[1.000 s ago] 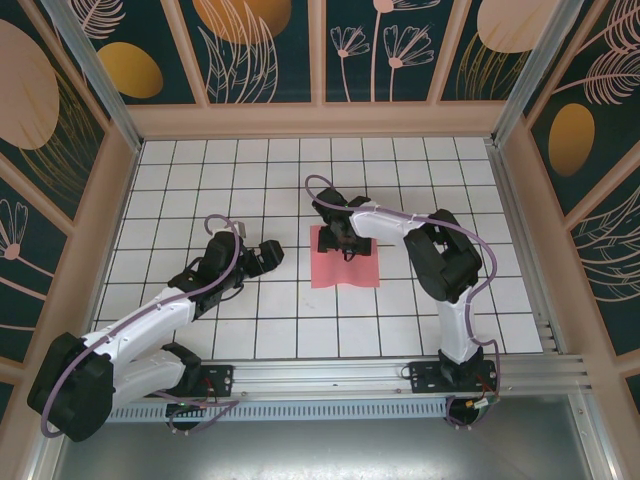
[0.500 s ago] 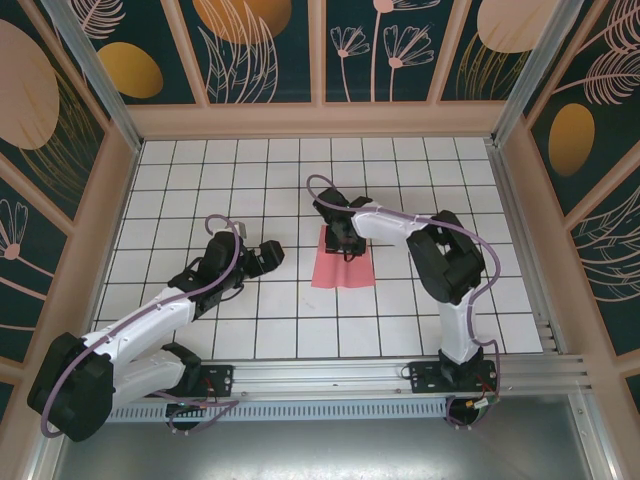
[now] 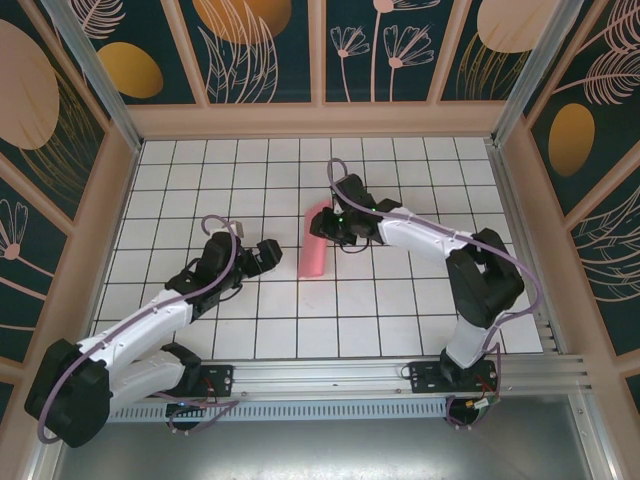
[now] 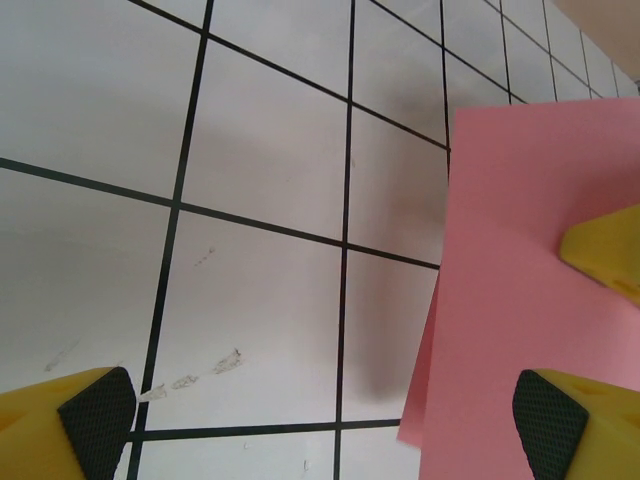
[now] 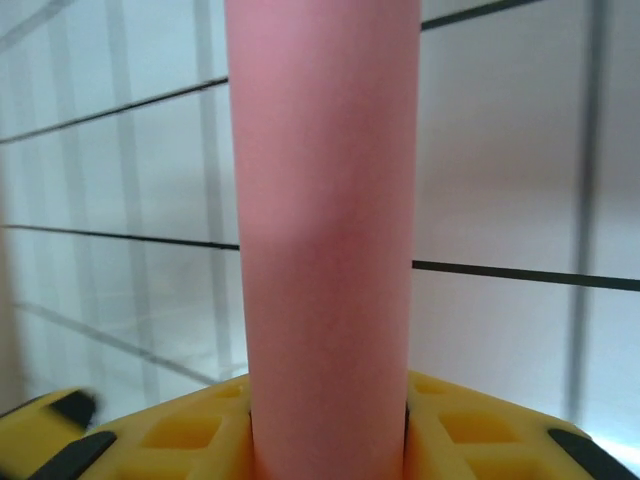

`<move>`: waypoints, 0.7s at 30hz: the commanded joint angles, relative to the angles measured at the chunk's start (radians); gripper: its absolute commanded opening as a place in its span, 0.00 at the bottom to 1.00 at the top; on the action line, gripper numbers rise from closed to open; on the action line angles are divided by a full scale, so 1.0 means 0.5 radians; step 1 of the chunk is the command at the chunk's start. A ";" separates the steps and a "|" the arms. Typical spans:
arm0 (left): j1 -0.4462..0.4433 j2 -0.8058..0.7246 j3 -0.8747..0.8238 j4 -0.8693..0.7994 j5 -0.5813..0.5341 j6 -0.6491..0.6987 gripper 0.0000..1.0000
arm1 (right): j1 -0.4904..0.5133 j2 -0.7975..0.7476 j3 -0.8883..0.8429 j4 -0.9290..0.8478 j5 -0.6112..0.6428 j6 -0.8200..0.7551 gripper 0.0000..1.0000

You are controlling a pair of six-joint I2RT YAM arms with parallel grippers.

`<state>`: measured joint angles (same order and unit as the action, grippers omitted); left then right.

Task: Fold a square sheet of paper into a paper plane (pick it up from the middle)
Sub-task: First fold in half a square sheet of paper at the center of the table.

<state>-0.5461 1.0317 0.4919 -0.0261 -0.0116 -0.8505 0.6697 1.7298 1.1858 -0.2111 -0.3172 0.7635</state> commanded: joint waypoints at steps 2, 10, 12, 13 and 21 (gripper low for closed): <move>0.000 -0.106 0.054 -0.030 -0.072 -0.073 0.99 | -0.083 -0.042 -0.160 0.583 -0.435 0.199 0.38; 0.001 -0.106 0.026 0.095 0.077 -0.069 0.99 | -0.186 0.085 -0.316 0.470 -0.368 0.111 0.42; 0.001 -0.054 0.019 0.153 0.170 -0.070 0.99 | -0.189 0.106 -0.321 0.401 -0.326 0.046 0.44; 0.003 -0.016 0.025 0.178 0.219 -0.074 0.98 | -0.199 0.116 -0.324 0.376 -0.323 0.019 0.44; 0.002 0.388 0.152 0.316 0.581 -0.064 0.89 | -0.234 0.094 -0.372 0.283 -0.291 -0.083 0.56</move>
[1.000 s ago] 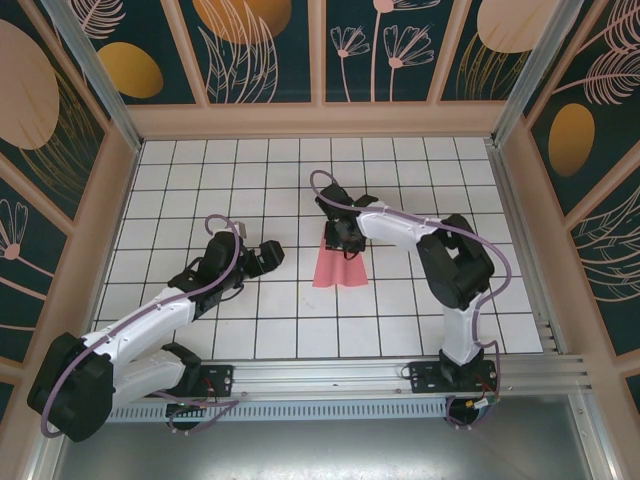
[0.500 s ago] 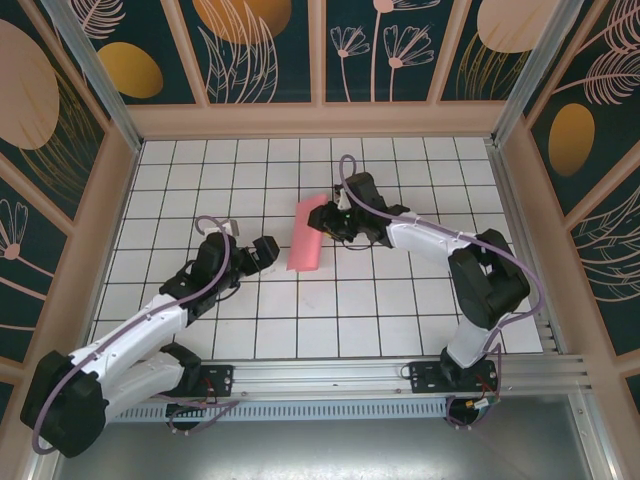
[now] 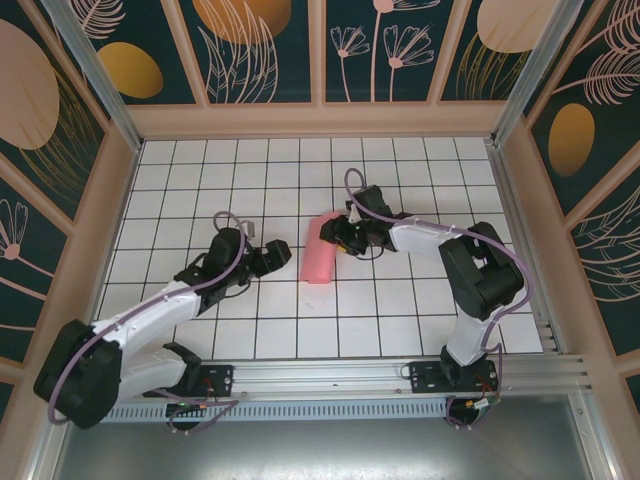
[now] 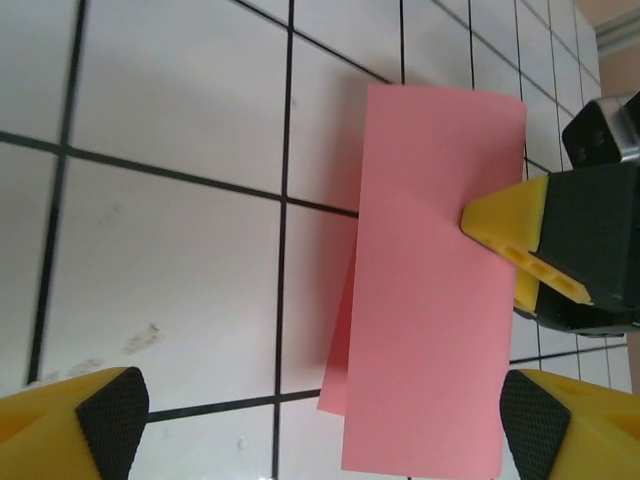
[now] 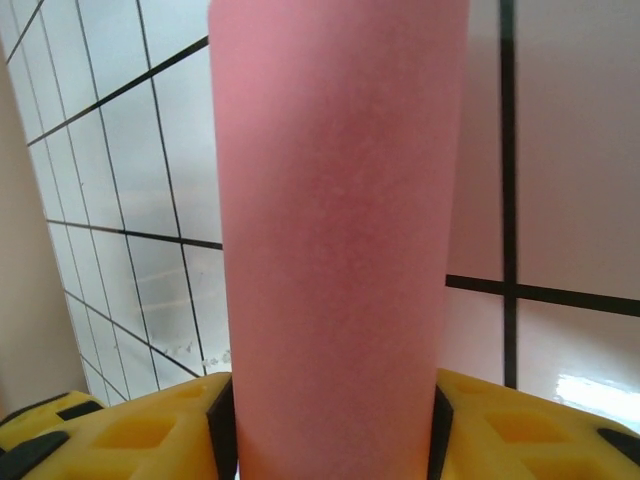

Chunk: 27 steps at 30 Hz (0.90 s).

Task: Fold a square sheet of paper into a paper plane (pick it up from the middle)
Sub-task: First fold in half a square sheet of paper at the center of the table.

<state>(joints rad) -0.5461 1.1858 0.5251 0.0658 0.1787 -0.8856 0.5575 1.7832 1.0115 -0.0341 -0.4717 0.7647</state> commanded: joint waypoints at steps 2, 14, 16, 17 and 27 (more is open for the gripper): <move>0.000 0.171 0.099 0.209 0.279 -0.004 0.86 | -0.009 -0.036 -0.038 -0.080 0.019 -0.091 0.58; 0.000 0.681 0.291 0.515 0.638 -0.059 0.78 | -0.114 -0.187 -0.209 -0.022 0.056 -0.046 0.59; 0.000 0.763 0.331 0.552 0.708 -0.071 0.75 | -0.127 -0.202 -0.250 0.034 0.023 -0.031 0.60; 0.000 0.803 0.347 0.580 0.739 -0.080 0.73 | -0.138 -0.202 -0.267 0.056 0.006 -0.026 0.60; 0.002 1.014 0.474 0.538 0.811 -0.057 0.71 | -0.203 -0.208 -0.365 0.207 -0.164 -0.104 0.54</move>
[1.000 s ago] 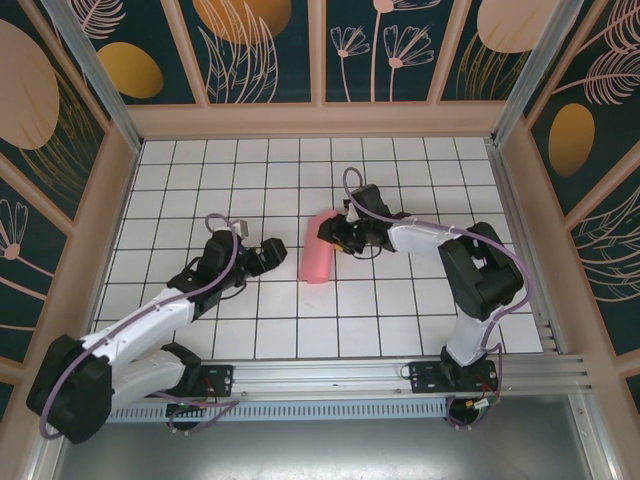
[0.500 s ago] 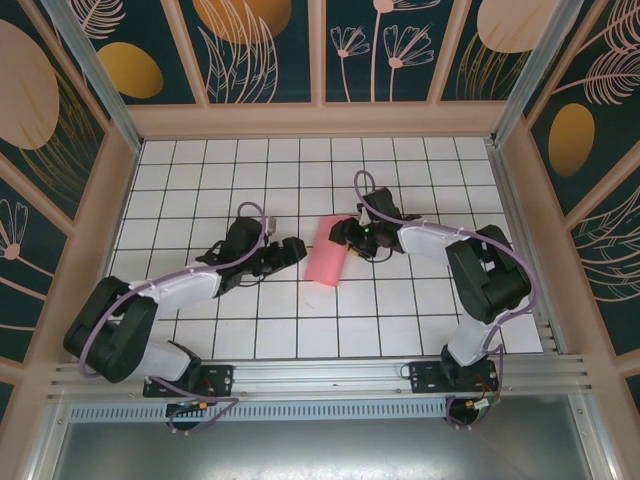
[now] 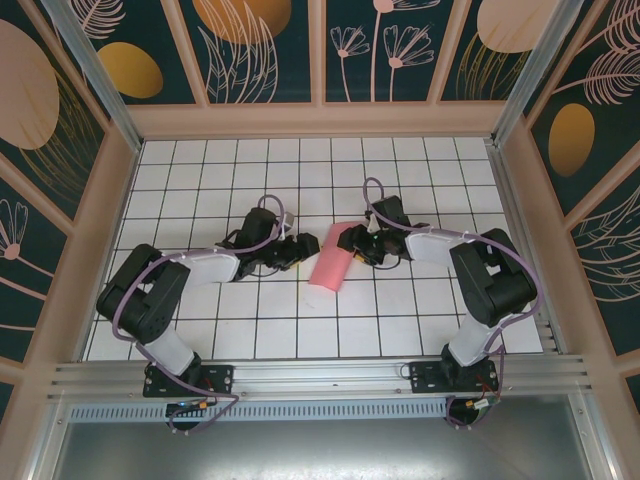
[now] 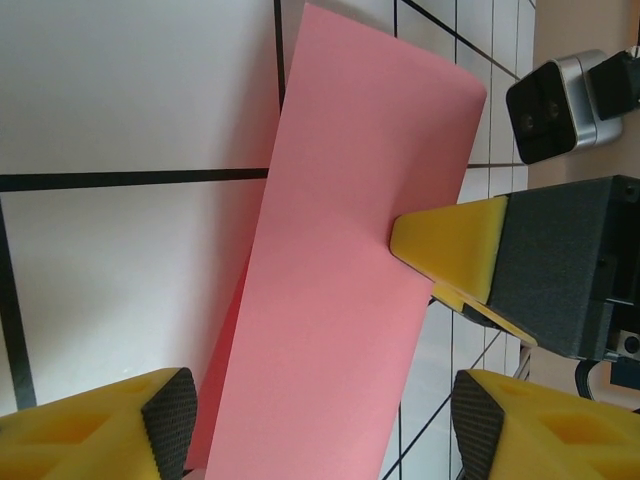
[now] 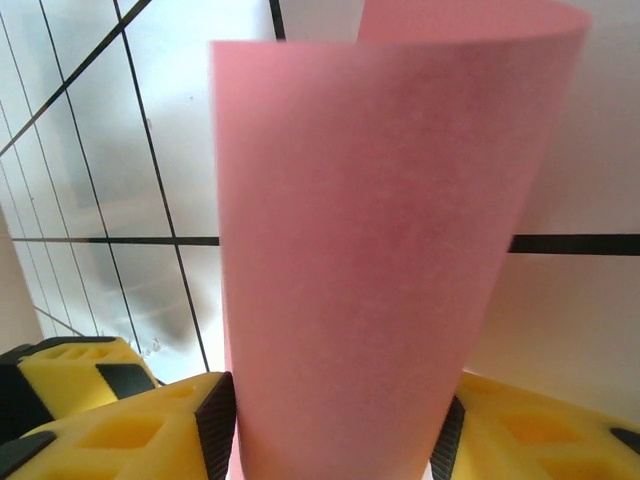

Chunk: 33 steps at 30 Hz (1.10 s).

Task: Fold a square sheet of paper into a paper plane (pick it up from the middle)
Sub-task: First fold in half a square sheet of paper at the center of the table.

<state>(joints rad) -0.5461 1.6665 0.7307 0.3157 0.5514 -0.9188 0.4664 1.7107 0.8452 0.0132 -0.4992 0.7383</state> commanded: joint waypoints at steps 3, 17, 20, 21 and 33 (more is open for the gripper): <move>0.001 0.082 0.087 0.024 0.088 0.009 0.72 | -0.027 -0.055 -0.034 0.134 -0.163 -0.127 0.52; -0.002 0.223 0.151 0.030 0.159 0.014 0.72 | -0.054 -0.047 -0.022 0.251 -0.385 -0.285 0.51; 0.000 0.252 0.152 0.103 0.234 -0.006 0.69 | -0.061 -0.036 -0.014 0.245 -0.396 -0.298 0.51; -0.002 0.259 0.152 0.125 0.256 -0.013 0.69 | -0.064 -0.037 -0.015 0.248 -0.397 -0.299 0.51; -0.001 0.236 0.123 0.212 0.319 -0.030 0.34 | -0.097 -0.087 -0.047 0.244 -0.338 -0.239 0.58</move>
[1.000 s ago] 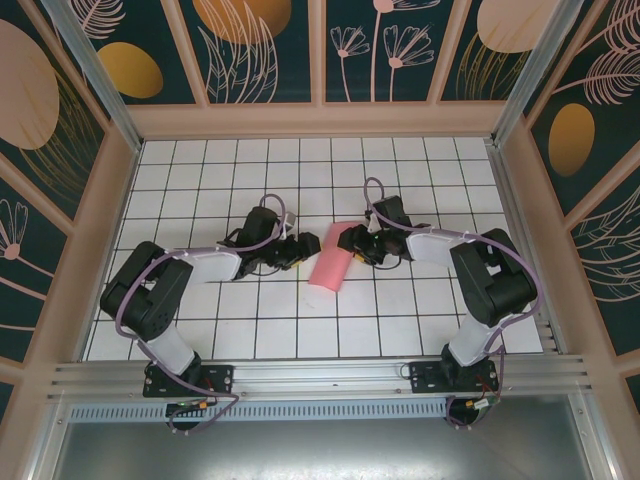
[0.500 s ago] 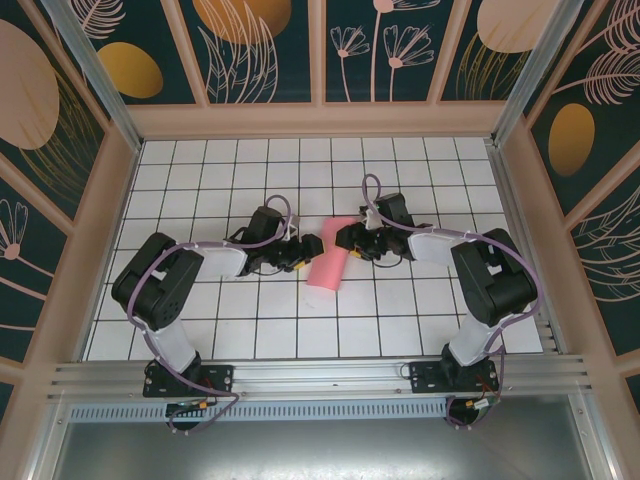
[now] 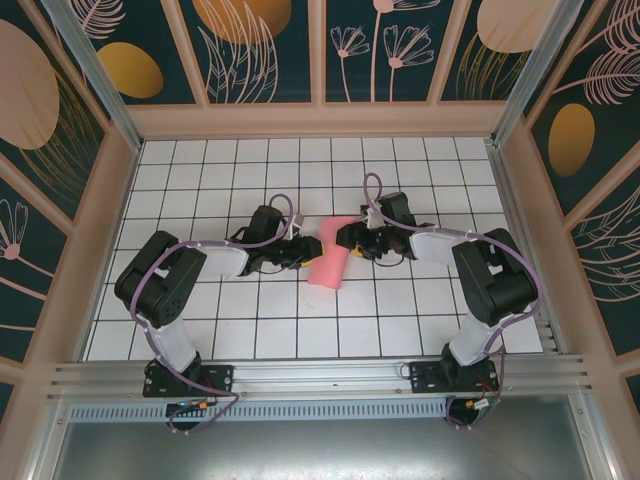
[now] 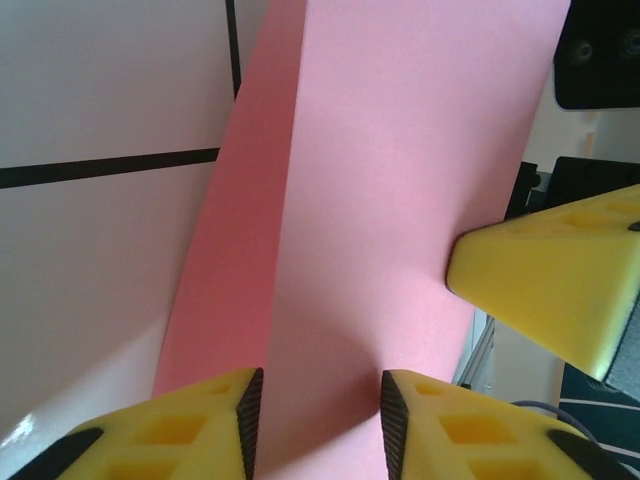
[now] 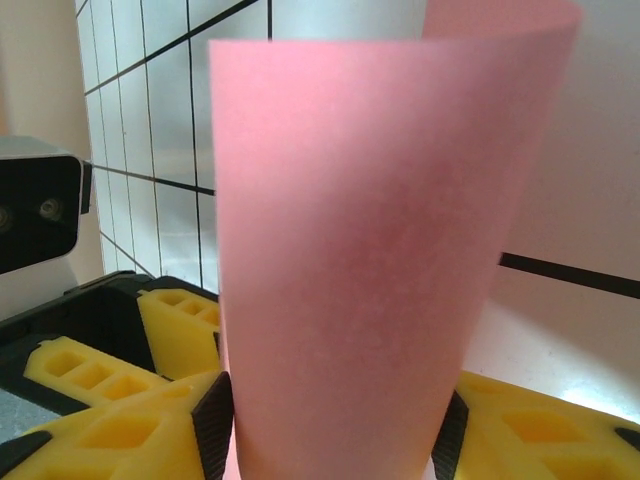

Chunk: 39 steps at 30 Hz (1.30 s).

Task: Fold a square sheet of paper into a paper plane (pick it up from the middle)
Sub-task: First fold in half a square sheet of paper at the center of the table.

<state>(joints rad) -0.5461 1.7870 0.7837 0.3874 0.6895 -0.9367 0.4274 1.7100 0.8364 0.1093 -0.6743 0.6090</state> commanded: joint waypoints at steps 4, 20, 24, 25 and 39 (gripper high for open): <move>0.000 -0.022 -0.007 0.112 0.043 -0.015 0.20 | -0.017 -0.147 -0.117 0.177 0.031 0.173 0.64; 0.000 0.003 -0.066 0.328 0.017 -0.208 0.11 | 0.163 -0.201 -0.267 0.442 0.238 0.431 0.69; -0.001 -0.017 -0.091 0.303 -0.005 -0.203 0.12 | 0.167 -0.177 -0.230 0.392 0.271 0.402 0.58; -0.002 -0.029 -0.100 0.299 -0.013 -0.202 0.13 | 0.167 -0.173 -0.212 0.366 0.275 0.387 0.54; 0.000 -0.758 -0.309 -0.342 -0.902 -0.179 0.53 | 0.178 -0.099 0.064 0.270 0.062 0.309 0.40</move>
<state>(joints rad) -0.5461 1.4757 0.6525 0.3416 0.4133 -1.0229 0.5079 1.6459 0.8268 0.2287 -0.5957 0.7650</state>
